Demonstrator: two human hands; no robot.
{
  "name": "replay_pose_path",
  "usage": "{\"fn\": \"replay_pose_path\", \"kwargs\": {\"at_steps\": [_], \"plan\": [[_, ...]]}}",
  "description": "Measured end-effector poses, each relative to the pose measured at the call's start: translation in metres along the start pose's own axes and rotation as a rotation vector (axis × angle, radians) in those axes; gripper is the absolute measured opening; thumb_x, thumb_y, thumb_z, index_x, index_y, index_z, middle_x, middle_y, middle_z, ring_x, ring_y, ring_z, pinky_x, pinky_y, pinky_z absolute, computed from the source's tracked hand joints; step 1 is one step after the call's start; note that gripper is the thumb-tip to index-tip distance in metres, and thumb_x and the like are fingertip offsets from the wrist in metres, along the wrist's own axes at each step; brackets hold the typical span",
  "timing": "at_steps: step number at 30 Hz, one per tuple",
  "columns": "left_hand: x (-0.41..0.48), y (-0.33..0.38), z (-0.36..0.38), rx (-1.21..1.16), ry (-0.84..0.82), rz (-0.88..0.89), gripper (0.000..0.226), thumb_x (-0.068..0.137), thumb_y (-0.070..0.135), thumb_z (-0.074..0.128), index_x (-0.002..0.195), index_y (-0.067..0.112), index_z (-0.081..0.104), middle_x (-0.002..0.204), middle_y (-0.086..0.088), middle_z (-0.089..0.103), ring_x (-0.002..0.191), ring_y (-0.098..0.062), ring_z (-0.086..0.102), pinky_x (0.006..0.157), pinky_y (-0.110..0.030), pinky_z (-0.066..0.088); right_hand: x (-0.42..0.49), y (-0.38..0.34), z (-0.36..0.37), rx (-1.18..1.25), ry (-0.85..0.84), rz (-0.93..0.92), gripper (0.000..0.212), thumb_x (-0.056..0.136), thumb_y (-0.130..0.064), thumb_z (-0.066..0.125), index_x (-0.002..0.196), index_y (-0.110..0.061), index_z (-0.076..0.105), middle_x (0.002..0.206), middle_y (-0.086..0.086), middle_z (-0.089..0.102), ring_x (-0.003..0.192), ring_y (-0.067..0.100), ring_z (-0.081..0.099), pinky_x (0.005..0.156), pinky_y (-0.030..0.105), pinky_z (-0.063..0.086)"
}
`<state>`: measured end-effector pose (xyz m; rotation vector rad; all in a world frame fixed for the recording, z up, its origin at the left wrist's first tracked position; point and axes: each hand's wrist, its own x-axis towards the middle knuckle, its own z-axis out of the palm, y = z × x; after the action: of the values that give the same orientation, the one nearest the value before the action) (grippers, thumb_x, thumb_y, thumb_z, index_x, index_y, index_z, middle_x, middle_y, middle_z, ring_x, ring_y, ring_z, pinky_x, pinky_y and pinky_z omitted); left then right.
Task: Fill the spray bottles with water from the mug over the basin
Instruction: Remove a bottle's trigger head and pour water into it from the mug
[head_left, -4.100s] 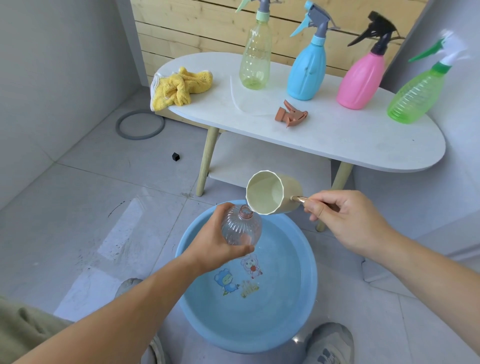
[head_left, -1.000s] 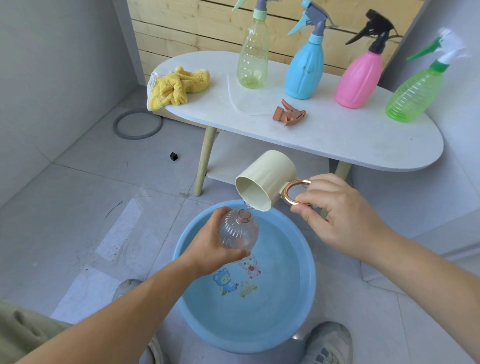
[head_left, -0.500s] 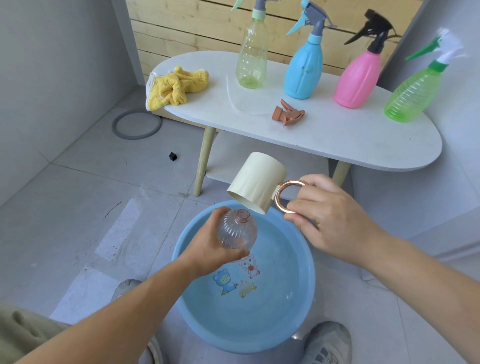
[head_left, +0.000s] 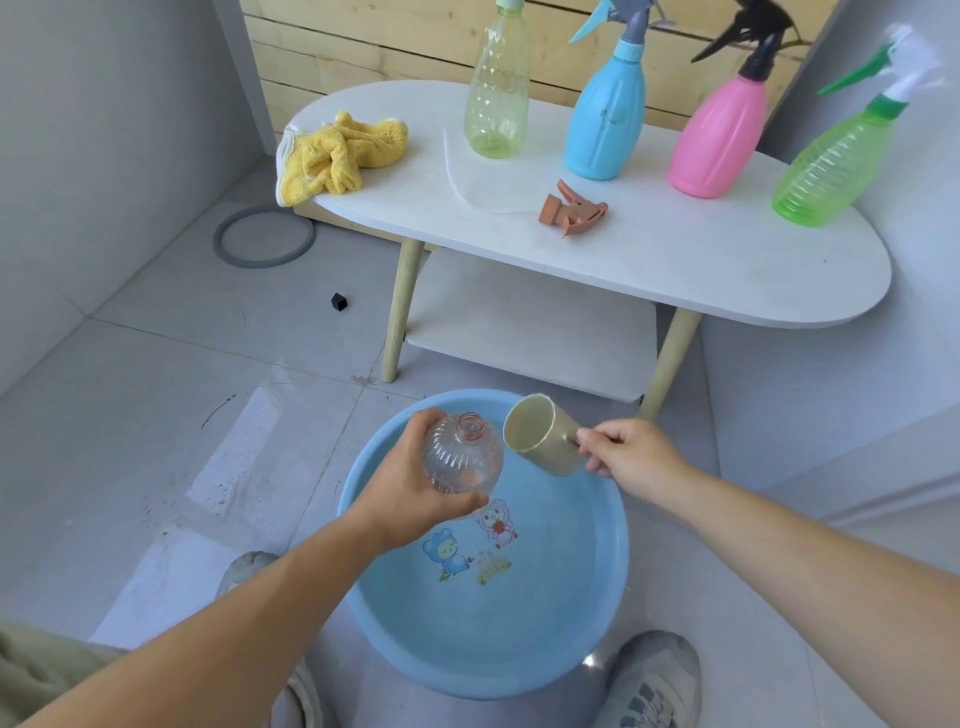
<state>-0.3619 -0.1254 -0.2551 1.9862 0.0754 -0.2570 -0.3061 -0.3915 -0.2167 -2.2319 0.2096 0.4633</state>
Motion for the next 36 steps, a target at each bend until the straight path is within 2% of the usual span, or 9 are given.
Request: {"fn": "replay_pose_path", "kwargs": {"at_steps": [2, 5, 9, 13, 17, 21, 27, 32, 36], "plan": [[0.0, -0.001, 0.001, -0.009, 0.002, -0.004, 0.091, 0.067, 0.026, 0.095, 0.137, 0.033, 0.038, 0.125, 0.021, 0.053, 0.108, 0.016, 0.052, 0.077, 0.0, 0.042, 0.01, 0.016, 0.017, -0.002, -0.026, 0.05, 0.03, 0.097, -0.028, 0.059, 0.071, -0.016, 0.068, 0.065, -0.002, 0.067, 0.067, 0.016, 0.06, 0.079, 0.039, 0.054], [0.001, -0.004, 0.002, -0.017, 0.007, -0.009, 0.09, 0.067, 0.024, 0.095, 0.136, 0.033, 0.038, 0.126, 0.016, 0.055, 0.107, 0.014, 0.054, 0.075, -0.001, 0.044, 0.02, 0.035, 0.04, 0.001, -0.039, 0.09, 0.031, 0.097, -0.03, 0.058, 0.07, -0.019, 0.067, 0.065, -0.002, 0.066, 0.068, 0.017, 0.06, 0.066, 0.03, 0.047], [0.002, -0.006, 0.002, -0.014, 0.016, -0.027, 0.089, 0.067, 0.028, 0.095, 0.132, 0.039, 0.035, 0.125, 0.019, 0.054, 0.107, 0.014, 0.054, 0.076, -0.003, 0.045, 0.03, 0.057, 0.057, -0.073, -0.069, 0.083, 0.038, 0.098, -0.032, 0.056, 0.082, 0.001, 0.067, 0.07, 0.003, 0.063, 0.066, 0.018, 0.053, 0.059, 0.027, 0.038], [0.004, -0.006, 0.004, -0.003, 0.028, -0.024, 0.088, 0.068, 0.026, 0.094, 0.129, 0.041, 0.033, 0.124, 0.023, 0.051, 0.108, 0.02, 0.049, 0.079, 0.0, 0.041, 0.037, 0.069, 0.061, -0.194, -0.087, 0.069, 0.043, 0.097, -0.036, 0.054, 0.079, 0.002, 0.061, 0.068, 0.005, 0.056, 0.06, 0.019, 0.048, 0.056, 0.028, 0.037], [0.006, -0.008, 0.006, 0.002, 0.029, -0.029, 0.087, 0.068, 0.026, 0.095, 0.13, 0.039, 0.035, 0.122, 0.024, 0.052, 0.108, 0.018, 0.051, 0.078, 0.0, 0.042, 0.042, 0.075, 0.061, -0.264, -0.107, 0.047, 0.042, 0.098, -0.035, 0.054, 0.066, -0.006, 0.051, 0.066, 0.004, 0.049, 0.062, 0.02, 0.046, 0.058, 0.03, 0.034], [0.007, -0.009, 0.006, 0.003, 0.028, -0.035, 0.092, 0.066, 0.03, 0.095, 0.136, 0.038, 0.035, 0.125, 0.024, 0.051, 0.113, 0.012, 0.052, 0.079, 0.001, 0.042, 0.042, 0.075, 0.062, -0.312, -0.13, 0.051, 0.041, 0.098, -0.035, 0.053, 0.063, -0.013, 0.049, 0.066, 0.005, 0.05, 0.059, 0.02, 0.043, 0.057, 0.03, 0.034], [0.006, -0.007, 0.005, 0.001, 0.025, -0.031, 0.091, 0.067, 0.03, 0.095, 0.135, 0.037, 0.035, 0.125, 0.025, 0.051, 0.111, 0.017, 0.05, 0.078, 0.002, 0.04, 0.039, 0.074, 0.063, -0.331, -0.161, 0.062, 0.041, 0.099, -0.033, 0.052, 0.065, -0.011, 0.052, 0.068, 0.004, 0.051, 0.06, 0.019, 0.044, 0.058, 0.03, 0.035], [0.007, -0.007, 0.006, 0.003, 0.028, -0.024, 0.088, 0.067, 0.028, 0.095, 0.133, 0.036, 0.037, 0.123, 0.023, 0.053, 0.109, 0.016, 0.051, 0.078, 0.001, 0.04, 0.038, 0.072, 0.065, -0.314, -0.178, 0.068, 0.043, 0.1, -0.033, 0.051, 0.075, 0.001, 0.057, 0.069, 0.004, 0.049, 0.059, 0.018, 0.042, 0.057, 0.029, 0.034], [0.007, -0.008, 0.005, -0.006, 0.028, -0.02, 0.087, 0.067, 0.027, 0.095, 0.132, 0.036, 0.037, 0.123, 0.021, 0.053, 0.109, 0.015, 0.051, 0.078, 0.001, 0.04, 0.039, 0.073, 0.067, -0.322, -0.192, 0.066, 0.041, 0.1, -0.032, 0.051, 0.067, -0.008, 0.051, 0.066, 0.002, 0.046, 0.058, 0.018, 0.041, 0.057, 0.029, 0.032]]}}
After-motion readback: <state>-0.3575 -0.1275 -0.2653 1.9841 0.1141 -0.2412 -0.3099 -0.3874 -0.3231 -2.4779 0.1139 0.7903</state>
